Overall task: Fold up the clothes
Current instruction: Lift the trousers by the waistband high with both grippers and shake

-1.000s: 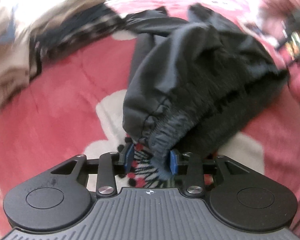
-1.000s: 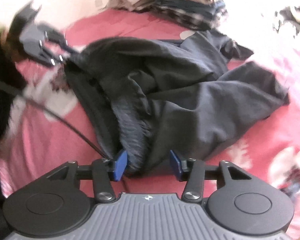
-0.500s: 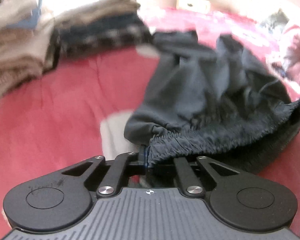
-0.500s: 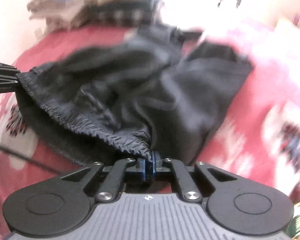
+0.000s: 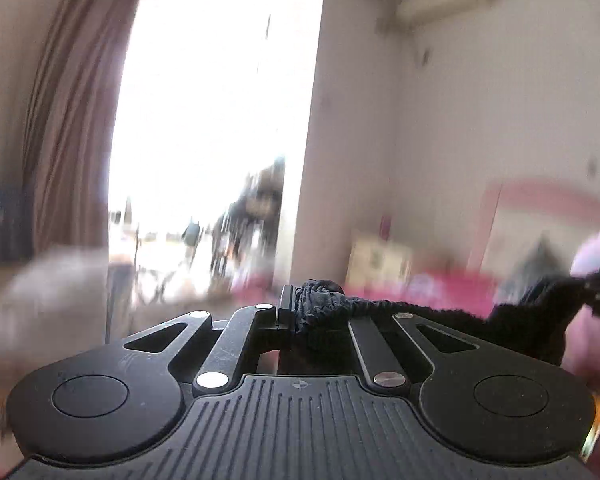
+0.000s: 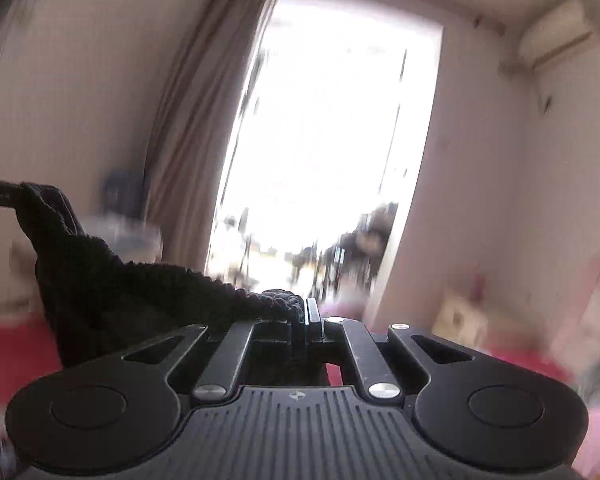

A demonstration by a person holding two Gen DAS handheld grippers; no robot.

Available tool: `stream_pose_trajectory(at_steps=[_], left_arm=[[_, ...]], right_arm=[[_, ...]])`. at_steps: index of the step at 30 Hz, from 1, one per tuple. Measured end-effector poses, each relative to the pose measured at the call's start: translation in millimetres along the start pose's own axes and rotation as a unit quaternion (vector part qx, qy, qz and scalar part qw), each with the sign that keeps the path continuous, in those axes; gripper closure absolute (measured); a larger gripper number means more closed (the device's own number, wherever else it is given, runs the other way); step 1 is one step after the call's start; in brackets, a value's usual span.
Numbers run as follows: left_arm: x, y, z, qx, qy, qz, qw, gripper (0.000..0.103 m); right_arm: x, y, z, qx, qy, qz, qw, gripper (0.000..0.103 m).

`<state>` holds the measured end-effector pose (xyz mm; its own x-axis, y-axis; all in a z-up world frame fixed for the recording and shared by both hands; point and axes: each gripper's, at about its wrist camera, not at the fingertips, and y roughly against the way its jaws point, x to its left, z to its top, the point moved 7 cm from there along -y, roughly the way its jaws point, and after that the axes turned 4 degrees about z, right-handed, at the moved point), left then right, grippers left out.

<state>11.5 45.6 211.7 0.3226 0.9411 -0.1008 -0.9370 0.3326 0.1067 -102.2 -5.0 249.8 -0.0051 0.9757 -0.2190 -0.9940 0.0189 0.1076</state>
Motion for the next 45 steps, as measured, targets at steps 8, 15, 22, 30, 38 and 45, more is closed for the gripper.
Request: stream_pose_trajectory(at_steps=[8,15,22,30,38,45], left_arm=[[-19,62,117,-0.134,0.012,-0.039,0.9902,0.100],[-38,115,181,-0.205,0.019,-0.075,0.9758,0.100],[-24,128,187,-0.230,0.064,-0.070,0.9686,0.100],[11,46,125,-0.112,0.108,-0.021,0.9876,0.100],[69,-110,-110,0.179,0.133,0.119,0.9677,0.100],[87,-175,-231,0.306,0.100,0.163,0.9326,0.100]], right_arm=[[-24,55,99,-0.111,-0.048,0.035,0.992,0.097],[-42,101,145,-0.162,-0.088,0.075,0.980,0.097],[-39,120,164,-0.181,-0.076,0.096,0.976,0.097],[-44,9,85,-0.013,-0.128,0.119,0.985,0.097],[-11,-142,-128,0.226,-0.157,0.090,0.957,0.097],[16,-203,-235,0.321,-0.144,0.053,0.935,0.097]])
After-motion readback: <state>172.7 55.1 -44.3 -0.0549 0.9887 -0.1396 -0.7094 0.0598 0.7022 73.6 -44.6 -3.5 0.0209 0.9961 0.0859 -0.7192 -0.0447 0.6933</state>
